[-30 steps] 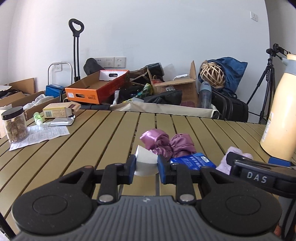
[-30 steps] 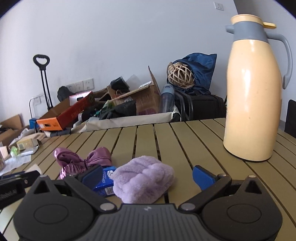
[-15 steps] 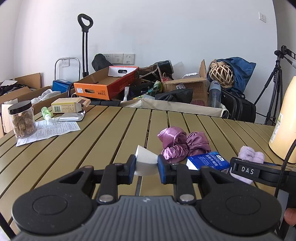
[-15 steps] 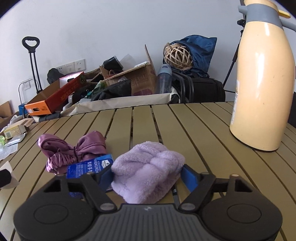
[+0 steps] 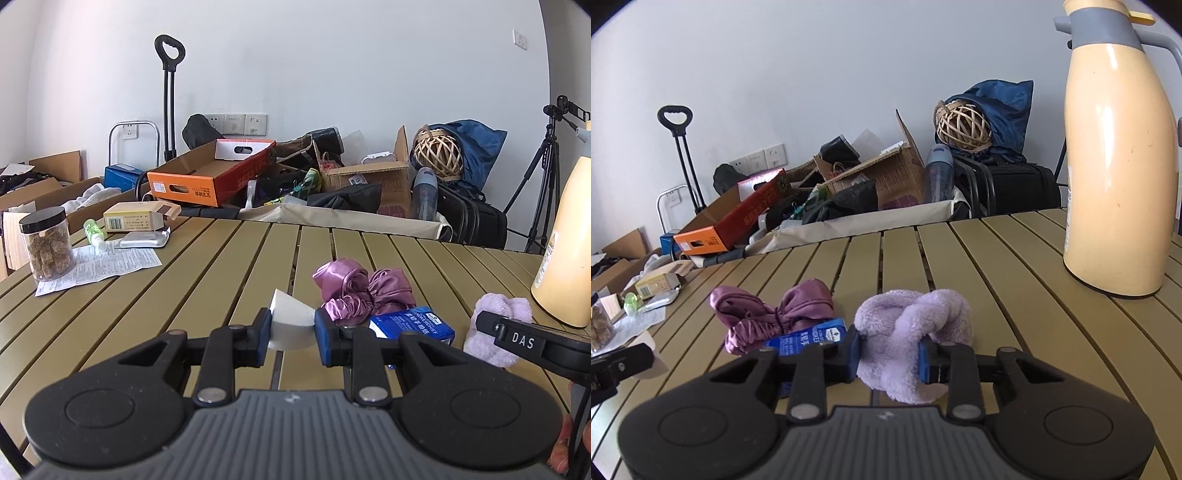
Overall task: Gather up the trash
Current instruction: 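Lift the sponge and lavender plush and carry both tools down toward the bin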
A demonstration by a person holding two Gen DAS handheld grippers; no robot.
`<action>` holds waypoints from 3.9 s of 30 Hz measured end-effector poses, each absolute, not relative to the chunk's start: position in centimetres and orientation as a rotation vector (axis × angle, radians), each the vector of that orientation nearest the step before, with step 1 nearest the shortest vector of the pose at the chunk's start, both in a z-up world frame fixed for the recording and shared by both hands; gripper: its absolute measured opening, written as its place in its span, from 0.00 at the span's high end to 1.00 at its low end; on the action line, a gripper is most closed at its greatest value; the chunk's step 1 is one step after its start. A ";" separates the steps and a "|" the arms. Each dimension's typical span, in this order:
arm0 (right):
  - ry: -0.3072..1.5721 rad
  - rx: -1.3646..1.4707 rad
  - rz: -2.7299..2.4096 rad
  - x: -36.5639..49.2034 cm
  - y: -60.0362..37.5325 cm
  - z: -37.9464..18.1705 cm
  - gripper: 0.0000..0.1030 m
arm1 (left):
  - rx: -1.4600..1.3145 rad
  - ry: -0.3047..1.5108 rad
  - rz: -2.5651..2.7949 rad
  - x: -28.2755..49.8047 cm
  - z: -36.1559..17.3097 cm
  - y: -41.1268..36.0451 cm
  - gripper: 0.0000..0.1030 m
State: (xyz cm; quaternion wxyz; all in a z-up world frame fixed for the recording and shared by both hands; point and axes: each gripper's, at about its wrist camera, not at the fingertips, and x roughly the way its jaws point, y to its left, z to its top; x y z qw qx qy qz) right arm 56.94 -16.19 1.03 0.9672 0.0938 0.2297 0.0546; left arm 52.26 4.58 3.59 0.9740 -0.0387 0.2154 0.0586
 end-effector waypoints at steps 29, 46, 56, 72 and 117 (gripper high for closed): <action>0.322 0.128 0.245 40.5 -17.1 5.5 0.76 | -0.055 0.329 0.042 39.0 6.7 1.3 0.75; 0.387 0.085 0.278 29.2 -18.6 4.9 0.76 | 0.000 0.389 -0.006 29.3 5.8 0.4 0.75; 0.485 0.066 0.306 25.5 -18.8 2.3 0.76 | 0.036 0.449 -0.027 25.5 4.0 0.3 0.75; 0.680 0.073 0.344 24.8 -18.3 -3.7 0.76 | 0.068 0.627 -0.024 24.2 -2.1 0.3 0.75; 1.025 0.089 0.285 31.6 -18.5 -16.6 0.76 | -0.038 1.022 0.097 32.2 -16.7 6.0 0.75</action>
